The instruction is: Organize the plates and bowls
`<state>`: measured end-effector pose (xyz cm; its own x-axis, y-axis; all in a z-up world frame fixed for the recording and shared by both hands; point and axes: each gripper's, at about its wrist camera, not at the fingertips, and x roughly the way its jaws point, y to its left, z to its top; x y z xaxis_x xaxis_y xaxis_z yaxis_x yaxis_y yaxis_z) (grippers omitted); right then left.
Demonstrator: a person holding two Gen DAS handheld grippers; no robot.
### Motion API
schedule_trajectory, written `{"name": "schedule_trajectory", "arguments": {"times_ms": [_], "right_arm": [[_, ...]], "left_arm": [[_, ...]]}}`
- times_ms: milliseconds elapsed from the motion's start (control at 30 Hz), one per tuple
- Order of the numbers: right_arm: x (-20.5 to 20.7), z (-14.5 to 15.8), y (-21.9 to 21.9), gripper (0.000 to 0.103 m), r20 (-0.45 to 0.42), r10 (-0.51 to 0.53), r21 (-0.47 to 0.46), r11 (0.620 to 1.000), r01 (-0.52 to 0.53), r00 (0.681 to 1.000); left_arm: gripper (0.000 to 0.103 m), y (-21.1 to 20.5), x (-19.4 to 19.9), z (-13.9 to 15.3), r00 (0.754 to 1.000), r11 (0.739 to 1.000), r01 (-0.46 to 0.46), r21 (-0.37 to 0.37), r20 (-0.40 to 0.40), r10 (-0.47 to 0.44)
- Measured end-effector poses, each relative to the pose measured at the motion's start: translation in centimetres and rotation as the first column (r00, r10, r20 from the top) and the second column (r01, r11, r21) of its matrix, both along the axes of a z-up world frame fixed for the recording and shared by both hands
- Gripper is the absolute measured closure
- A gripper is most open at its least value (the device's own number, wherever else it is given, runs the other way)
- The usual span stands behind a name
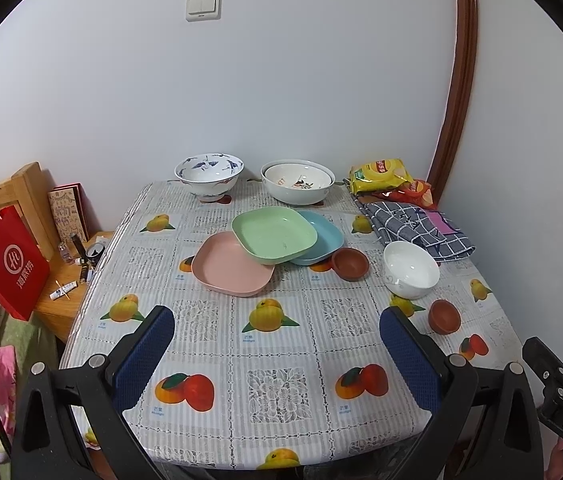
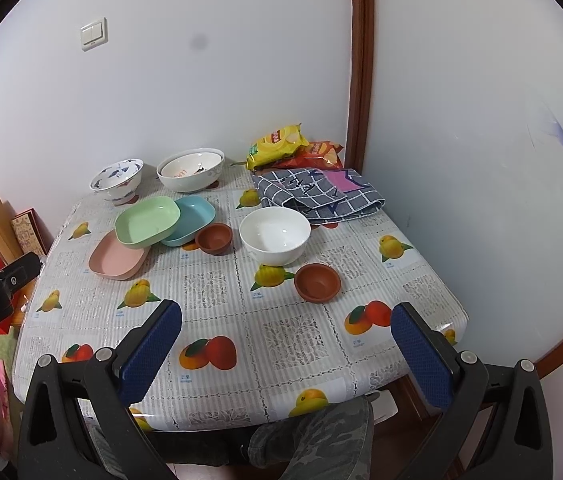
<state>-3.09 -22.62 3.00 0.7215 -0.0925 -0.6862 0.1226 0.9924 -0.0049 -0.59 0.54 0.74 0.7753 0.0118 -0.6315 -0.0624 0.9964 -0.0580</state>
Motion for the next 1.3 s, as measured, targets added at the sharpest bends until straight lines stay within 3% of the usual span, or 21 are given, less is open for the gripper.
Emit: {"name": "schedule_trajectory", "arguments": {"times_ms": [1300], "right_arm": [[-0.17, 0.08, 0.81, 0.0, 0.0, 0.029, 0.01, 1.0, -0.029, 1.0]], "left_arm": [[0.0, 0.28, -0.21, -0.3, 1.0, 1.0, 0.005, -0.007, -0.024, -0.005]]}}
